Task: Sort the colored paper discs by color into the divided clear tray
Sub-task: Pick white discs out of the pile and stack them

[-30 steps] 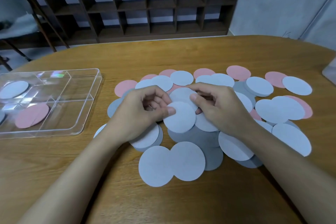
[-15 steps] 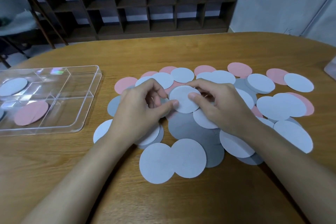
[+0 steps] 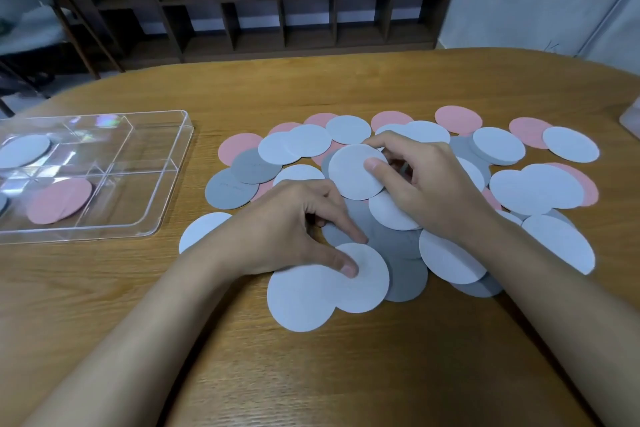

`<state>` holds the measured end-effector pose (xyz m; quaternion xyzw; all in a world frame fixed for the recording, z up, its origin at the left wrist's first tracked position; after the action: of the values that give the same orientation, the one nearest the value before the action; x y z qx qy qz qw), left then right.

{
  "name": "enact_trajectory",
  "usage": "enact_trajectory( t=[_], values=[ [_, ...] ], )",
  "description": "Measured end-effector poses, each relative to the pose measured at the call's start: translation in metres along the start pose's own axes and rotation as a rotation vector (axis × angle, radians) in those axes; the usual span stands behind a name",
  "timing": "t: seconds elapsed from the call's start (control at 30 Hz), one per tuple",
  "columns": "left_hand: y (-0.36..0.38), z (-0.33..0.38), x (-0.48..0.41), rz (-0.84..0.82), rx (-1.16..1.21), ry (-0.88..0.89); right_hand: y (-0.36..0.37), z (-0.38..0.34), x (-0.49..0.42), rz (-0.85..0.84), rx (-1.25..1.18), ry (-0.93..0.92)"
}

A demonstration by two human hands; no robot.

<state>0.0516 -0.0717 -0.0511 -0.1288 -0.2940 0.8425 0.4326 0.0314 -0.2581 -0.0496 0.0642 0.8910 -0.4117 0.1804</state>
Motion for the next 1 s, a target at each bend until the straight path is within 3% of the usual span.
enact_trajectory(
  t=[0.23,0.37,0.63,0.77,1.0],
  values=[
    [0.000,-0.002,-0.002,-0.014,0.031,-0.013,0.000,0.000,-0.001,0.002,-0.008,-0.006],
    [-0.008,-0.006,-0.004,0.044,0.173,-0.040,0.000,0.000,-0.001,0.005,-0.044,0.014],
    [-0.037,-0.010,-0.003,0.367,0.419,0.007,0.001,0.003,-0.001,-0.003,-0.242,0.083],
    [-0.042,-0.019,-0.002,0.545,0.418,-0.030,0.003,0.007,-0.002,-0.022,-0.346,0.125],
    [-0.039,-0.022,0.002,0.651,0.337,-0.007,0.008,-0.008,0.004,-0.086,-0.404,0.152]
  ],
)
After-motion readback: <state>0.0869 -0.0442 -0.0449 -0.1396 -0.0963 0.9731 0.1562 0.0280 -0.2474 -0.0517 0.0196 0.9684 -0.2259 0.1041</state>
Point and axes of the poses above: each hand's wrist, its own x-axis away from the middle knuckle, its own y-axis out of the palm, z = x × y, the point moved 5 cm from there along -x, towards the middle knuckle, and after that the axes turned 3 degrees about x, right-handed, at the moved point
